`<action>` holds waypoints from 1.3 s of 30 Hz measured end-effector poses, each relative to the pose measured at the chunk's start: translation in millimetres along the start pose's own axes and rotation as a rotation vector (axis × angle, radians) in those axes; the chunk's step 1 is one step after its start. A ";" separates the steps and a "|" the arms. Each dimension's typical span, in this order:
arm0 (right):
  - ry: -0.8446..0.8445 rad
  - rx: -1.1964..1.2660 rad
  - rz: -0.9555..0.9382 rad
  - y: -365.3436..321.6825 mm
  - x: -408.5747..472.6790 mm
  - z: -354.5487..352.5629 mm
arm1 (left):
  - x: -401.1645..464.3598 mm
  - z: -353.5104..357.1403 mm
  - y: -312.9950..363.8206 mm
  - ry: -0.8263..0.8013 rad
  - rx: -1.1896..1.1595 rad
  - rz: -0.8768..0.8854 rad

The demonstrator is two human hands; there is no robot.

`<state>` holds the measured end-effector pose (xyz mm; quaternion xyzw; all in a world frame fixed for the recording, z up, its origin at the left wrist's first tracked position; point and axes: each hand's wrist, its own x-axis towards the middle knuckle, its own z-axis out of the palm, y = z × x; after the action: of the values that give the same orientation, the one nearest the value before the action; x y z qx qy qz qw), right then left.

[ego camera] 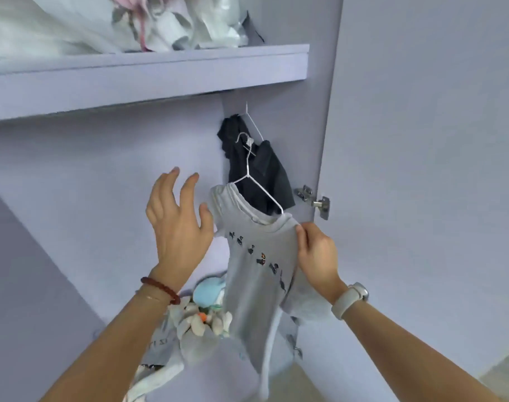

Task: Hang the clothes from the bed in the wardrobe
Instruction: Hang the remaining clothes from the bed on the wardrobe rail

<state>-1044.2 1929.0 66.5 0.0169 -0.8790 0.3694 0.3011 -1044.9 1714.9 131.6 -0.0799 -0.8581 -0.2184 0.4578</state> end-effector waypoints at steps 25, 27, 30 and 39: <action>-0.178 0.229 0.180 -9.8 197.6 122.4 | 139.5 51.1 -7.3 0.101 0.710 0.006; -0.227 0.202 0.111 -5.9 193.3 114.5 | 136.3 52.2 -5.4 0.107 0.633 -0.002; -0.239 0.151 0.006 -2.1 181.3 96.6 | 120.1 59.5 -3.4 0.091 0.520 -0.016; -0.198 -0.137 -0.130 36.4 59.5 30.0 | -6.2 107.7 8.5 -0.274 0.168 -0.048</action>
<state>-1117.6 1947.1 59.1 0.0895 -0.9247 0.2845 0.2368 -1119.4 1771.1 76.8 -0.0497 -0.9294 -0.1439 0.3363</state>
